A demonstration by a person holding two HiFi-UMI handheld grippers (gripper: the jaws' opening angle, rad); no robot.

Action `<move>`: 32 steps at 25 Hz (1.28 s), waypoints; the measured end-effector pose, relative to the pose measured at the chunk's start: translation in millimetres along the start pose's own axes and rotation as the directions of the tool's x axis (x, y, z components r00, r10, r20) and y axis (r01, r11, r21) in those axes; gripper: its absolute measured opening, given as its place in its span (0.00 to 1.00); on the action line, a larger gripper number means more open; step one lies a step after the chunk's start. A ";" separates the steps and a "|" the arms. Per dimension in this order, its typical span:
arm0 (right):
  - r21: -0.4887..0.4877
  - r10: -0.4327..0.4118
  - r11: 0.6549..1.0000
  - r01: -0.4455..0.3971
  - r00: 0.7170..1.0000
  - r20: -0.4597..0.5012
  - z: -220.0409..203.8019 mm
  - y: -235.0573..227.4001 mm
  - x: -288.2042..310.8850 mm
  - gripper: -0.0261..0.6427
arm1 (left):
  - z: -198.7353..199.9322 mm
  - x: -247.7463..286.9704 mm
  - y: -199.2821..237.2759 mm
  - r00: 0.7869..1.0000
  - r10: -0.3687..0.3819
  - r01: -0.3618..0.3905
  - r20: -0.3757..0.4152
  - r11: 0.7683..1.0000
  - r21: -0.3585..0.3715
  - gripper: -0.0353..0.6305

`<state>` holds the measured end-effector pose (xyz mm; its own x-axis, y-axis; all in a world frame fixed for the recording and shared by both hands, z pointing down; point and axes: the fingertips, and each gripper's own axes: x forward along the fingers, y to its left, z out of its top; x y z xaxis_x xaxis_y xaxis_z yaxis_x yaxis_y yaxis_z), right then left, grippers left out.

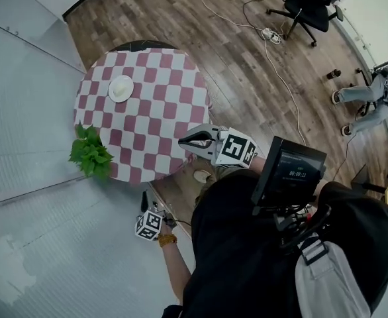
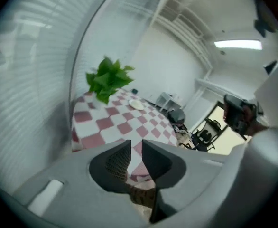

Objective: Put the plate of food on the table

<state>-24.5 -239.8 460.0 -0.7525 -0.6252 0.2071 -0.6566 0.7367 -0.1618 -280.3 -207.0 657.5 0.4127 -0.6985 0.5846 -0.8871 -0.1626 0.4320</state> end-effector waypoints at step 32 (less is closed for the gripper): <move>-0.091 0.354 0.929 -0.358 0.933 -0.062 -32.5 141.4 51.6 0.05 | 77.1 -112.3 -140.7 0.883 -0.280 0.052 0.376 0.856 0.514 0.06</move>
<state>-154.5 -159.5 479.2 -0.9313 -0.3069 0.1962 -0.3359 0.9320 -0.1365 -217.8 -159.4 478.2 0.5350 -0.8336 0.1373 -0.8442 -0.5340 0.0470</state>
